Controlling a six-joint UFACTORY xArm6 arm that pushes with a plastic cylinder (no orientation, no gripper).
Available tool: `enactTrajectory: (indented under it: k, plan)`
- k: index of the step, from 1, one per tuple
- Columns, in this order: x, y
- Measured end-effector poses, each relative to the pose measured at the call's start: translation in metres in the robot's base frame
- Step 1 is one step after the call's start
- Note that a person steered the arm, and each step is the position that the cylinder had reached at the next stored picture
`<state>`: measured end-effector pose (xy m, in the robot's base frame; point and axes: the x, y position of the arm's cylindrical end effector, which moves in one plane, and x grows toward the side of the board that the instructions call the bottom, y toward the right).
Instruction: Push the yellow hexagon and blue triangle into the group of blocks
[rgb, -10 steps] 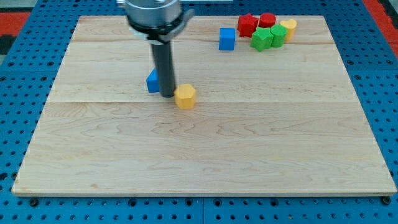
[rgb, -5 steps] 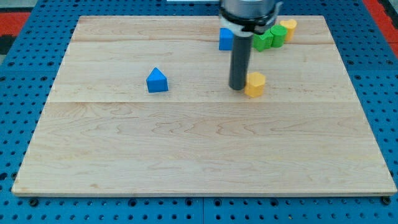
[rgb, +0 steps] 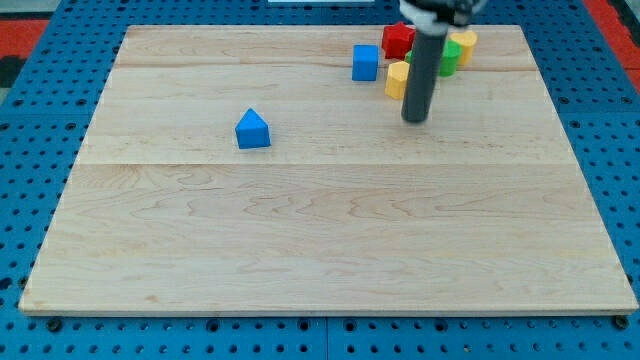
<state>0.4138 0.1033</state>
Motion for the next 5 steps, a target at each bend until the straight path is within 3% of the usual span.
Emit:
enactTrajectory:
  k: [1, 2, 3, 4, 5]
  plan:
    - [0.043, -0.075]
    - [0.041, -0.164]
    - [0.003, -0.207]
    - [-0.037, -0.211]
    - [-0.045, -0.157]
